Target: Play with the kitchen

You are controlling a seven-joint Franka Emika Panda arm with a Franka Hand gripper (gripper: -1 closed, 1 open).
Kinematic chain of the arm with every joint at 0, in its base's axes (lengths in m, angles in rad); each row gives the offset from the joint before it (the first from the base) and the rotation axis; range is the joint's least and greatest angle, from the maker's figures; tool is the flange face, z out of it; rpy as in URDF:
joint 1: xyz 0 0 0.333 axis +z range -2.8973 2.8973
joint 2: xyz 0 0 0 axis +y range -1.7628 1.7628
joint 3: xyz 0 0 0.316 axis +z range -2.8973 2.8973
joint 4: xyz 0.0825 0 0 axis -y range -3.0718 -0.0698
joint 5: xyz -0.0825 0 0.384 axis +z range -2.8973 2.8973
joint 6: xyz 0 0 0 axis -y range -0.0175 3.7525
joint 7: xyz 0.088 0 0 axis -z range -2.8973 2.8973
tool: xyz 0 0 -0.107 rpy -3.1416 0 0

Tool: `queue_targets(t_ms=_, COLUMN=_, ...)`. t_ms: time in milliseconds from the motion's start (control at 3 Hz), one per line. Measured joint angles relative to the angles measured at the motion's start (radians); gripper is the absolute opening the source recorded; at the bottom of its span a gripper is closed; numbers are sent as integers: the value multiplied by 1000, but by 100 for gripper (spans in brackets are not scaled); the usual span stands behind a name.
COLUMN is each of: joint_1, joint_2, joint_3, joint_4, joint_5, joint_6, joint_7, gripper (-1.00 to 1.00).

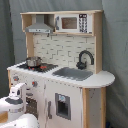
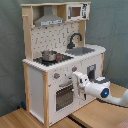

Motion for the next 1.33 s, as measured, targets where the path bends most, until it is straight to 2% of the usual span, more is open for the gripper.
queue_targets(t_ms=333, joint_1=-2, joint_2=0, joint_3=4, joint_4=0, joint_5=0, joint_6=0, joint_7=0, gripper=100)
queue_targets(t_ms=667, joint_1=-2, joint_2=0, joint_3=4, joint_4=0, joint_5=0, joint_6=0, joint_7=0, gripper=-100)
queue_targets(t_ms=1333, joint_1=101, joint_2=19, joint_3=-7, joint_4=-2, joint_5=0, joint_6=-175, joint_7=-3, gripper=-100)
